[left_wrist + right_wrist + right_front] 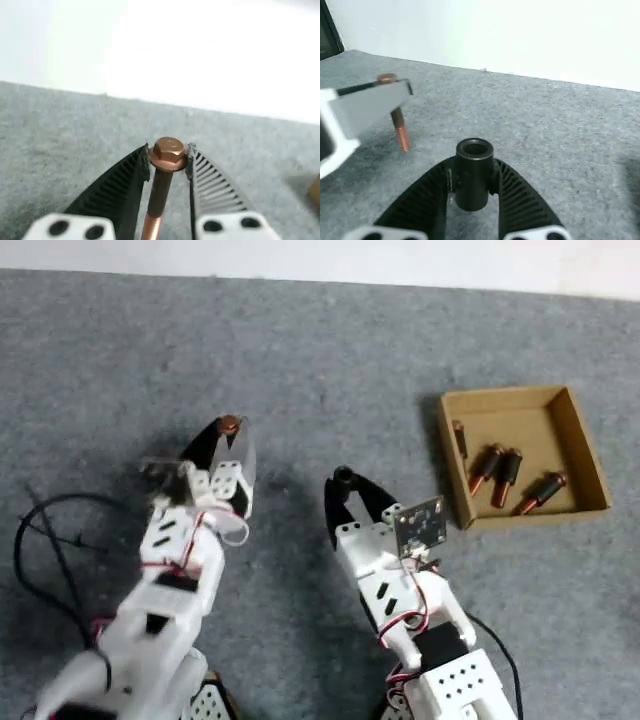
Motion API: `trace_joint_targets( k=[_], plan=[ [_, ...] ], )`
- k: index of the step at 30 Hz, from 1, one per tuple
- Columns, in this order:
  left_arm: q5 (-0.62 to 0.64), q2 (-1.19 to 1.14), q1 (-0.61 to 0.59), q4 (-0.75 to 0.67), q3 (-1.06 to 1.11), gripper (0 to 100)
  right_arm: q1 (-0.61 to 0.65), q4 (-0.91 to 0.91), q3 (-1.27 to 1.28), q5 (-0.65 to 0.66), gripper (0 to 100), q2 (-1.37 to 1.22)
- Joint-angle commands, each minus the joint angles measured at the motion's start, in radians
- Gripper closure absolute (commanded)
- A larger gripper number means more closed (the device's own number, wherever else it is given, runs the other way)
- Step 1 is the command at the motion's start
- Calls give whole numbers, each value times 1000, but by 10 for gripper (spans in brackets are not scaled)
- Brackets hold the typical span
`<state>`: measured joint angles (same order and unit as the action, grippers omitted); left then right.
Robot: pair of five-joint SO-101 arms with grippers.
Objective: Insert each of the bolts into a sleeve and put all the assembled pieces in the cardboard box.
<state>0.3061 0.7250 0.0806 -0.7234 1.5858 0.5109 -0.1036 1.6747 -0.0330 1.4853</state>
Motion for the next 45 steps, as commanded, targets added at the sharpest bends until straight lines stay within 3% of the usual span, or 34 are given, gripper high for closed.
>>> trace_joint_targets(
  k=[1, 4, 10, 20, 32, 38, 45],
  plan=[
    [32, 255, -4, -34, 71, 994, 13, -2, 151, 14, 991, 1],
    [34, 435, -8, 5, 107, 993, 13, -4, 151, 87, 991, 1],
    [34, 737, 16, 318, 119, 993, 35, -36, 151, 195, 991, 1],
    [32, 1113, 268, 806, 111, 992, 53, -36, 151, 284, 992, 1],
    [38, 1101, 283, 810, 93, 995, 51, -31, 151, 308, 992, 1],
    [285, 1101, 283, 813, 91, 995, 51, -33, 151, 344, 992, 1],
    [311, 1101, 326, 810, 64, 993, 51, -36, 151, 348, 992, 1]
  ],
)
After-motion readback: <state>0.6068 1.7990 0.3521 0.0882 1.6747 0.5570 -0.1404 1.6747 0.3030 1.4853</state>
